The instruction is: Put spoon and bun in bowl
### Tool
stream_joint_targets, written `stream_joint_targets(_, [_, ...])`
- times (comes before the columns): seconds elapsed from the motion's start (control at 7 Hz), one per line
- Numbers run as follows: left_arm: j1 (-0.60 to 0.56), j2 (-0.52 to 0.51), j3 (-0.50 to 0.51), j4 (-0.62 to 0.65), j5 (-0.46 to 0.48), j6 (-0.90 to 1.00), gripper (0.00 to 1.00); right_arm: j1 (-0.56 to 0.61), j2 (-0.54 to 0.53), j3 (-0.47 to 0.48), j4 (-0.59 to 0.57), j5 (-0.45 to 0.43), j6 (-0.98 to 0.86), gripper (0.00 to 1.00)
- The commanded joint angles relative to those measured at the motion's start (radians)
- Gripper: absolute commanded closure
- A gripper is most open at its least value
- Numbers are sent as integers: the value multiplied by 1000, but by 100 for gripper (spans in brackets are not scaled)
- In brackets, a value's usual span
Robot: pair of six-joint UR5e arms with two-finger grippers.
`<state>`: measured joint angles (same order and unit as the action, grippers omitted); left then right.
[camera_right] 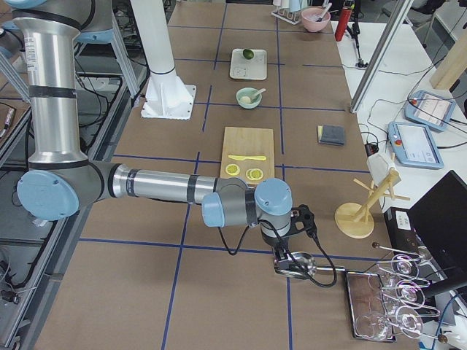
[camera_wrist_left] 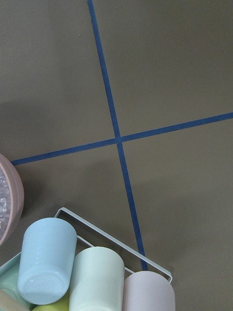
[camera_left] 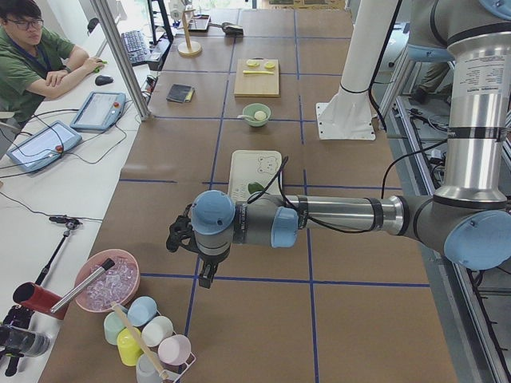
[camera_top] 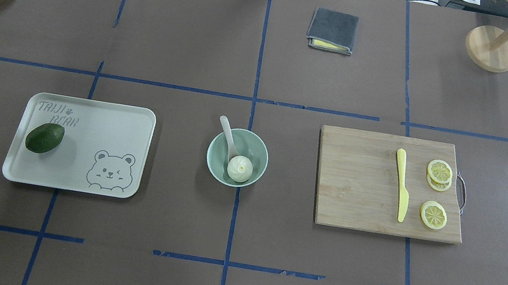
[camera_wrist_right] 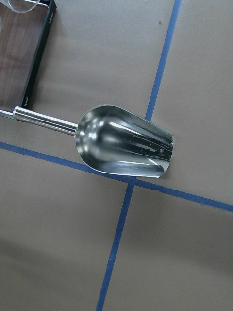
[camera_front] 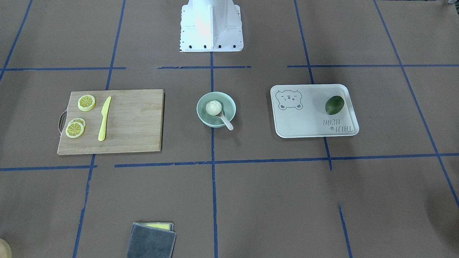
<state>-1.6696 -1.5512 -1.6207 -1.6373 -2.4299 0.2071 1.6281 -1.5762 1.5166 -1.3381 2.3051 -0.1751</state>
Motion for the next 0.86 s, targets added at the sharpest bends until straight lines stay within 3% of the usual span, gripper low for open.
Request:
stream_joint_targets(0.0, [-1,0,-1,-4,0,0,0,-2,-16,0,11,58,5,0])
stream_joint_targets(0.29, [-1,0,-1,-4,0,0,0,-59,17,2,-53,63,91,0])
stream_joint_targets(0.71, [2,-1,-2,-4,0,0,0,-60,-27,-10,106,65,151,0])
